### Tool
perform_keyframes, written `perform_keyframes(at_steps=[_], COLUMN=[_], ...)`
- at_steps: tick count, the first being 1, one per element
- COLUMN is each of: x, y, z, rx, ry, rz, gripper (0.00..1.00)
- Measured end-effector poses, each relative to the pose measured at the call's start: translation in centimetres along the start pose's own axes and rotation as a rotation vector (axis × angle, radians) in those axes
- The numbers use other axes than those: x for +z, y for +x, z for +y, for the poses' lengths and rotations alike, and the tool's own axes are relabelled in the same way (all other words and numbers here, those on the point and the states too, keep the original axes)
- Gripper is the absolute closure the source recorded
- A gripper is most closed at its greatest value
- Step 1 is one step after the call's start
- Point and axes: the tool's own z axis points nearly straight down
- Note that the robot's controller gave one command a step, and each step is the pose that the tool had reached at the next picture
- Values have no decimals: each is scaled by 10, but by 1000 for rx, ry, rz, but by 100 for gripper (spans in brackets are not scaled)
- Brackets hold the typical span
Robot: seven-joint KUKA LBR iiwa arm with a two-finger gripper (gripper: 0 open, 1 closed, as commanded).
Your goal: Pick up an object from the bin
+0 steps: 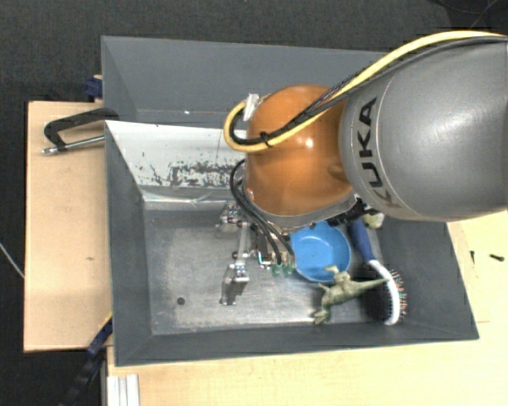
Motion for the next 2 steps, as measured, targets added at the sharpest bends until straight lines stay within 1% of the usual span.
perform_keyframes(at_steps=[1, 2], x=[103, 86], y=[-3, -31], z=[-123, -187], rx=[-105, -53], ry=[4, 1], rz=[0, -19], gripper=[0, 0])
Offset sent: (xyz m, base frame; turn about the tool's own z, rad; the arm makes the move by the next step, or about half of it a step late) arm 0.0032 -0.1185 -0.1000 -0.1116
